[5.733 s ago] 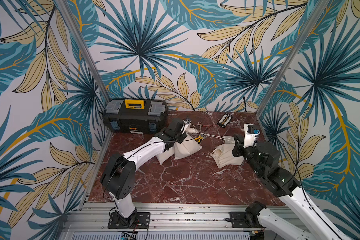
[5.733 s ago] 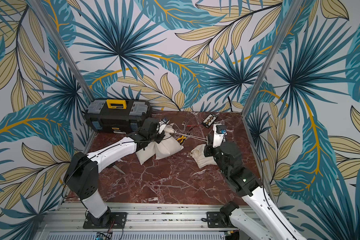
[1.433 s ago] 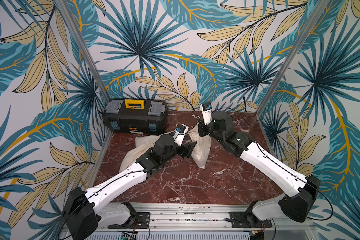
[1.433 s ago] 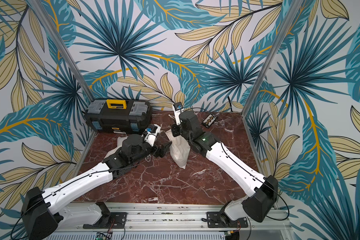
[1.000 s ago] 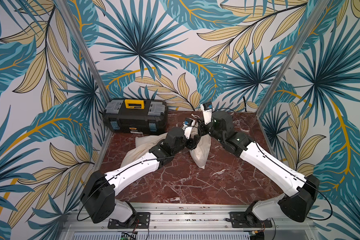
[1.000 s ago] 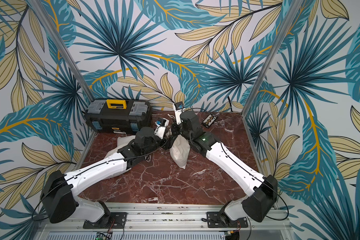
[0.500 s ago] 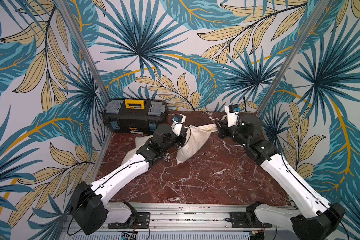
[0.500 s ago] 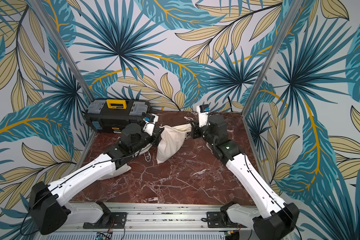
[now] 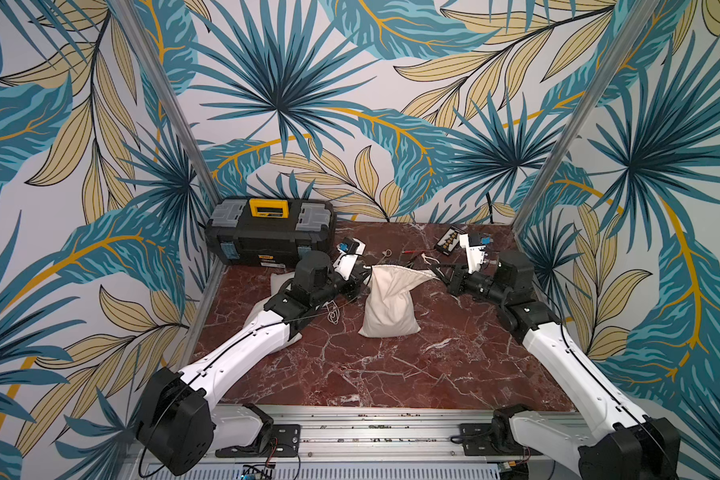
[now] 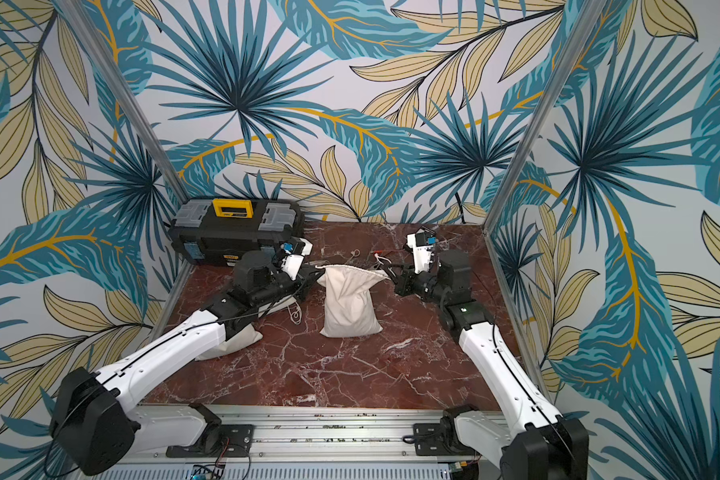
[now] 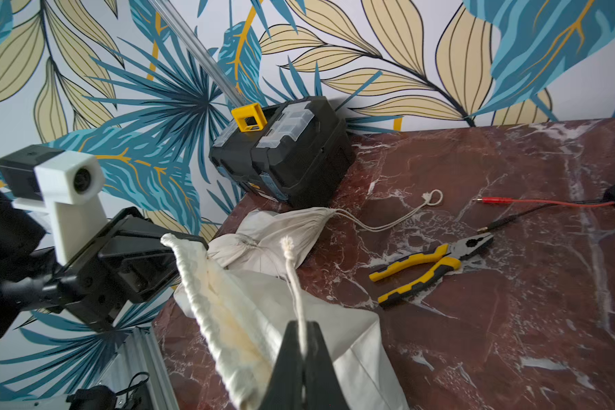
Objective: Close the soil bag
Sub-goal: Frap the soil bag at the center of the board.
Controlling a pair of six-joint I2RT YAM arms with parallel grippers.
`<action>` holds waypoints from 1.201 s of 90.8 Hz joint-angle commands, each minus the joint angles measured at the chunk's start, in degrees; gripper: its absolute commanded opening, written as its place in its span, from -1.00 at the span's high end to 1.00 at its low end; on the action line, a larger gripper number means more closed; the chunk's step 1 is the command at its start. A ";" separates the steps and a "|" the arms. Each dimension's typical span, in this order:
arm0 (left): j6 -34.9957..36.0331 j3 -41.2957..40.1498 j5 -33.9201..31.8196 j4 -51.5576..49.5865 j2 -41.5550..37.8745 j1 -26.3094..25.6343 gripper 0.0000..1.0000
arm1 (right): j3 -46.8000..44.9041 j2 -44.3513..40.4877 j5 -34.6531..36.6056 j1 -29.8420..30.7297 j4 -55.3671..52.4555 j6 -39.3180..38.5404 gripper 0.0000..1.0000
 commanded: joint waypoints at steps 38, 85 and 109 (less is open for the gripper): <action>7.76 6.44 -9.07 -6.39 -9.63 -6.94 -0.36 | 12.53 4.63 10.65 9.05 6.14 -3.07 0.99; 13.98 17.45 -8.06 7.75 14.53 -14.47 -0.41 | 11.06 4.17 8.60 11.11 6.14 -2.25 0.97; 14.34 18.79 -6.43 12.86 18.28 -14.47 0.32 | 11.41 4.12 9.46 11.16 4.47 -3.79 0.87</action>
